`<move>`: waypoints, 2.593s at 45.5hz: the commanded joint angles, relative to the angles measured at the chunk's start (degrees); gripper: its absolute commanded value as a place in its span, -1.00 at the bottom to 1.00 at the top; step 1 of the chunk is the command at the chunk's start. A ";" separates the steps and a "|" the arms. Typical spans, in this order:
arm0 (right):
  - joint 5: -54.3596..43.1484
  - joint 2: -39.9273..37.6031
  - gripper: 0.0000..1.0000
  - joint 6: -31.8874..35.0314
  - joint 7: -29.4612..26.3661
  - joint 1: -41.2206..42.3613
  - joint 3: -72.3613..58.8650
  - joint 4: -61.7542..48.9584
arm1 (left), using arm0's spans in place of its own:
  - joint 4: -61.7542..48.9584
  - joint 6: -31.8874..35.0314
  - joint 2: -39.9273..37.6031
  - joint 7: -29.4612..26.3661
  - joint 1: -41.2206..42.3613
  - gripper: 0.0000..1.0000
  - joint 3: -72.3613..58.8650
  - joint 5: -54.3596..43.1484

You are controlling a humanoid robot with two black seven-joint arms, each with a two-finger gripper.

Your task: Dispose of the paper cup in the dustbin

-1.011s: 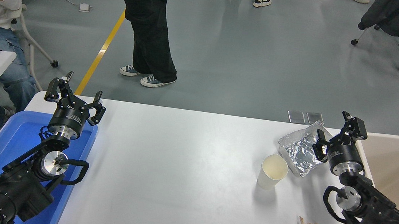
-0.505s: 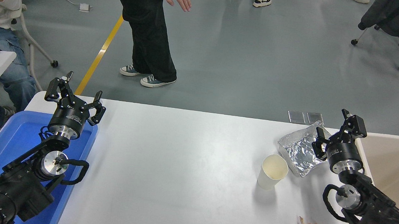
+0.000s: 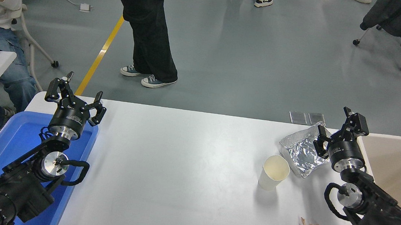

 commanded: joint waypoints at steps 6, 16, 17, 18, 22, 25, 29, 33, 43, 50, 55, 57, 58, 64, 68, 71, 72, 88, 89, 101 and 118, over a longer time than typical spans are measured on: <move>0.00 -0.24 1.00 0.43 -0.09 0.11 -0.28 0.47 | 0.00 0.00 0.00 0.01 -0.04 1.00 0.00 0.00; -0.96 -1.56 1.00 -0.44 -3.15 0.82 -2.92 4.51 | 0.00 0.00 0.00 0.01 -0.04 1.00 0.00 0.00; -1.05 -2.17 1.00 -0.62 -3.77 0.90 -3.70 5.38 | 0.00 0.00 0.00 0.01 0.04 1.00 0.00 0.00; -1.23 -3.57 1.00 -0.88 -3.87 0.99 -5.71 7.13 | 0.00 0.00 0.00 0.01 0.04 1.00 0.00 0.00; -1.23 -6.91 1.00 -2.20 -3.87 2.48 -10.12 8.64 | 0.00 0.00 0.00 0.01 -0.04 1.00 0.00 0.00; -1.41 -8.94 1.00 -2.12 -4.39 4.50 -13.02 9.43 | 0.00 0.00 0.00 0.01 0.04 1.00 0.00 0.00; -1.76 -12.27 1.00 -1.24 -5.79 6.61 -17.76 11.54 | 0.00 0.00 0.00 0.01 -0.04 1.00 0.00 0.00; -1.93 -17.46 1.00 -0.45 -10.01 8.11 -21.02 17.33 | 0.00 0.00 0.00 0.01 0.04 1.00 0.00 0.00; -10.89 -27.04 1.00 -0.45 -17.74 10.57 -22.52 32.19 | 0.00 0.00 0.00 0.01 0.04 1.00 0.00 0.00; -21.78 -30.12 1.00 -0.53 -21.88 10.84 -22.70 38.70 | 0.00 0.00 0.00 0.01 0.04 1.00 0.00 0.00; -28.73 -31.09 1.00 -0.53 -23.55 10.84 -22.87 42.04 | 0.00 0.00 0.00 0.01 -0.04 1.00 0.00 0.00; -31.80 -31.53 1.00 -0.53 -24.60 10.84 -22.87 42.92 | 0.00 0.00 0.00 0.01 -0.04 1.00 0.00 0.00; -33.38 -31.71 1.00 -0.53 -25.04 10.84 -22.96 43.27 | 0.00 0.00 0.00 0.01 0.04 1.00 0.00 0.00; -44.63 -31.88 1.00 -1.24 -26.01 10.92 -23.05 43.10 | 0.00 0.00 0.00 0.01 0.04 1.00 0.00 0.00; -51.49 -31.62 0.99 -1.67 -25.84 11.01 -23.05 42.84 | 0.00 0.00 0.09 -0.08 0.04 1.00 0.00 0.00; -54.83 -31.09 0.99 -2.55 -25.93 10.75 -23.40 43.10 | 0.00 0.00 0.00 0.01 -0.04 1.00 0.00 0.00; -56.67 -31.09 0.99 -2.99 -26.10 11.01 -24.97 43.01 | 0.00 0.00 0.00 -0.08 -0.04 1.00 0.00 0.00; -63.81 -31.00 1.00 -3.43 -25.66 15.67 -37.72 43.36 | 0.00 0.00 0.00 0.01 -0.04 1.00 0.00 0.00; -63.98 -31.00 1.00 -3.43 -25.58 16.19 -38.68 43.45 | 0.00 0.00 0.00 0.01 -0.04 1.00 0.00 0.00; -64.34 -27.49 1.00 -3.52 -24.96 22.61 -47.74 43.10 | 0.00 0.00 0.00 0.01 -0.04 1.00 0.00 0.00; -64.69 -20.90 1.00 -3.52 -24.87 25.95 -56.79 38.27 | 0.00 0.00 0.00 0.01 -0.04 1.00 0.00 0.00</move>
